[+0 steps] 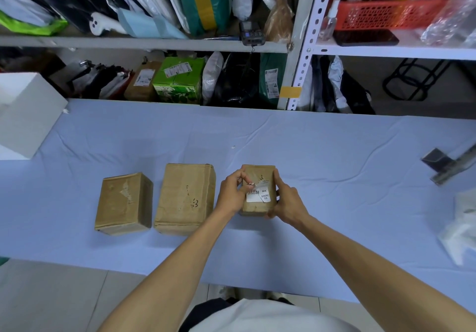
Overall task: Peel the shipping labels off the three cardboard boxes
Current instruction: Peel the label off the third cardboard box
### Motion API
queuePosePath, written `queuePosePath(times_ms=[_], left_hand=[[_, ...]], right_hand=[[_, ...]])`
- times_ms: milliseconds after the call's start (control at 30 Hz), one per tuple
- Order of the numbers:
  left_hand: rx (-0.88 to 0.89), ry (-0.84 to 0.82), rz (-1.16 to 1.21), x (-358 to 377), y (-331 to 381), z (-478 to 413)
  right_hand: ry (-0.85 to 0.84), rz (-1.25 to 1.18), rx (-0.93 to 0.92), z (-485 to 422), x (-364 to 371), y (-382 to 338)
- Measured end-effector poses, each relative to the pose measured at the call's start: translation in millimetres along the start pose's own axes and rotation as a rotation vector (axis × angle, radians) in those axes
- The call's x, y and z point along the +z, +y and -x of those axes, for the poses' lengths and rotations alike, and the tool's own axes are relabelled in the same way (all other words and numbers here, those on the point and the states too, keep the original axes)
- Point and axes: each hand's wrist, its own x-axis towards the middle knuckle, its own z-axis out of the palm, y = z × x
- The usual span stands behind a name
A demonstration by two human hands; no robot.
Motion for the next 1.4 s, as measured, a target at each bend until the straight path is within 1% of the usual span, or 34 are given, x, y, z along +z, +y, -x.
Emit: queuePosePath(times_ms=[100,333,933,1167,1400], left_hand=[[0.005,0.004,0.025,-1,0,0],[-0.013,0.027,-0.024,1,1,-5],[-0.035,-0.083,-0.043,-1,5,-6],[0.009,-0.121,-0.016,-2,12,-5],[0.021,-0.128,-0.035,-5,12,-2]], right_hand=[[-0.007,0.017,0.008,-1,-2,-1],[-0.023,0.011,0.019,-2,-3,-4],[-0.011,-0.013,0.011,-1,-4,-6],[0.073,-0.052,0.007,-2,2,-1],[0.096,-0.026,-0.014,-1,5,3]])
